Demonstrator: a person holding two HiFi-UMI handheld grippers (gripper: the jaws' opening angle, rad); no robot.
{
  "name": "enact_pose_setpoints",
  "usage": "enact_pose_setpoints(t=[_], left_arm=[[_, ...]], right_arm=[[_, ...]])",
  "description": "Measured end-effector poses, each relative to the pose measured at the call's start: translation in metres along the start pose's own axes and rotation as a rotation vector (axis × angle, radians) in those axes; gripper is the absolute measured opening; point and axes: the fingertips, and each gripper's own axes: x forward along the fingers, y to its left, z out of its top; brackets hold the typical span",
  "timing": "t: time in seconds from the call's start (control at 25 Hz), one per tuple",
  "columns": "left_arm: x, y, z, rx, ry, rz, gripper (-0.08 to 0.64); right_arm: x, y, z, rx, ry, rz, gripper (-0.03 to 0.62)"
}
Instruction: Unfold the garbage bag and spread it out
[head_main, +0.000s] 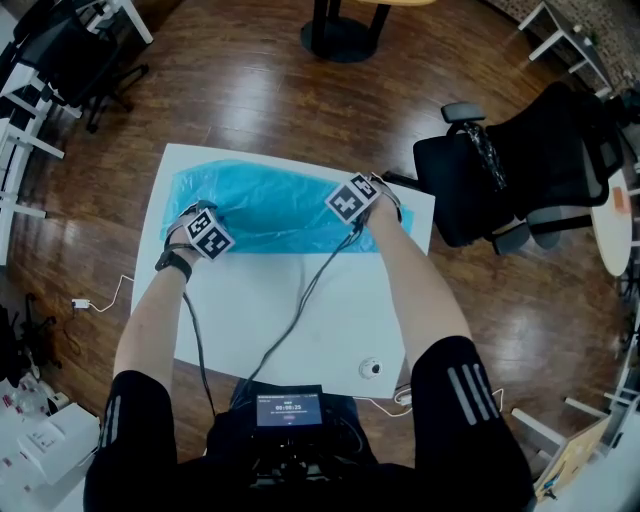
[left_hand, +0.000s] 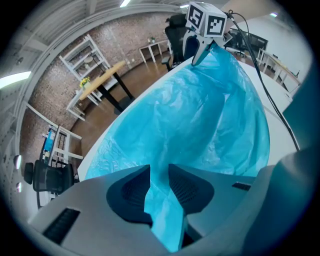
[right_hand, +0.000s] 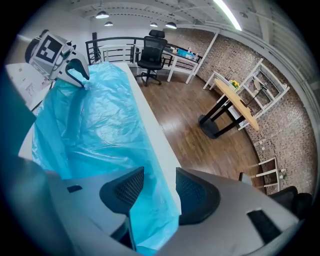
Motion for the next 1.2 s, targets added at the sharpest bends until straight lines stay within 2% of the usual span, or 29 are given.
enact_pose_setpoints(t=[0.32, 0.56, 0.96, 1.12, 1.2], left_arm=[[0.001, -0.001, 0.001, 0.015, -0.004, -0.004, 0.106], [0.003, -0.003, 0.001, 0.027, -0.001, -0.005, 0.098], [0.004, -0.001, 0.004, 0.064, 0.001, 0.021, 0.123], [0.001, -0.005, 0.005, 0.083, -0.008, 0.019, 0.123], [0.000, -0.006, 0.007, 0.092, -0.015, 0.020, 0.124]], right_arm=[[-0.037, -0.013, 0.013, 0.047, -0.120, 0.027, 0.230], [-0.048, 0.010, -0.013, 0.027, -0.047, 0.138, 0.230], [-0.072, 0.027, -0.045, 0.035, -0.033, 0.184, 0.230], [-0.082, 0.045, -0.060, 0.058, -0.035, 0.252, 0.231], [-0.086, 0.047, -0.068, 0.065, -0.033, 0.253, 0.232]])
